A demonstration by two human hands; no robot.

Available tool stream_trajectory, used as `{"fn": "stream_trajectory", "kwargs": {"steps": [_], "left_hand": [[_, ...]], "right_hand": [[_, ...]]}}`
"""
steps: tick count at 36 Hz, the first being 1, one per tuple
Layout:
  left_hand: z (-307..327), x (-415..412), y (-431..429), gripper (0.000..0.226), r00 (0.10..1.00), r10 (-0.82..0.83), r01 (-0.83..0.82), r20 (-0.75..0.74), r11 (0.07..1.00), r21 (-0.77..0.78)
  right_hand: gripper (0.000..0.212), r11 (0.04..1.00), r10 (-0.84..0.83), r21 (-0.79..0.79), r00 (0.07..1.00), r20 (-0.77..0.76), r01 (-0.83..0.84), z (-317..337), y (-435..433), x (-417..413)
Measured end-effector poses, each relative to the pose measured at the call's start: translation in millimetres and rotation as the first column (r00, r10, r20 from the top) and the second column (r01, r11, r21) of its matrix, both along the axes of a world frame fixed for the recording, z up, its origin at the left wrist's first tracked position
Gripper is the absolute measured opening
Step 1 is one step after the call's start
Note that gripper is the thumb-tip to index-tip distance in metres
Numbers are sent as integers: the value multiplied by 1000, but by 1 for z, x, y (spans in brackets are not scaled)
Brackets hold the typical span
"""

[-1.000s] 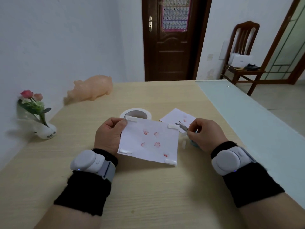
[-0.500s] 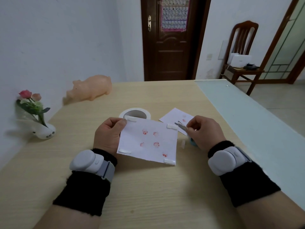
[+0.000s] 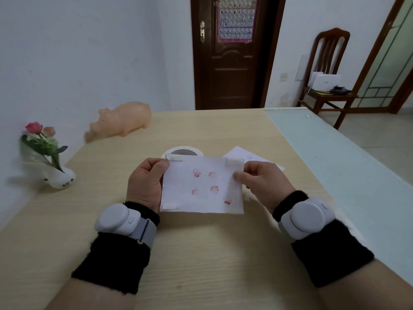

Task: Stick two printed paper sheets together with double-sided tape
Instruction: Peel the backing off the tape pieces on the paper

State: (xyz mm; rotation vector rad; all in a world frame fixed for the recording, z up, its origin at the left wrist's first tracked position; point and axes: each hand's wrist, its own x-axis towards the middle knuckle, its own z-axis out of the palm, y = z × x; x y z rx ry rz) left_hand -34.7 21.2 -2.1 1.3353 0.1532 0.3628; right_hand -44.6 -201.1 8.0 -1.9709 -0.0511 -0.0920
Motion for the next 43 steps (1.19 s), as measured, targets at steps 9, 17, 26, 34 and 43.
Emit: {"fn": "stream_trajectory", "kwargs": {"steps": [9,17,26,34,43], "left_hand": [[5,-1,-6,34,957,-270,197,-105,872,-448],[-3,-10,-16,21,858,-444,467,-256,884,31],[1,-14,-13,15,752,-581,636,-313,763,112],[0,-17,-17,12,716,-626,640,-309,765,-66],[-2,-17,-23,9,788,-546,567,-284,824,-13]], "right_hand": [[26,996,35,89,998,-51,-30,0,-3,1],[29,983,127,-135,992,-13,-127,1,5,-3],[7,979,121,-172,991,50,-111,-1,5,-3],[19,983,76,-176,992,97,-58,-5,4,-1],[20,972,119,-219,985,125,-89,-2,8,-4]]}}
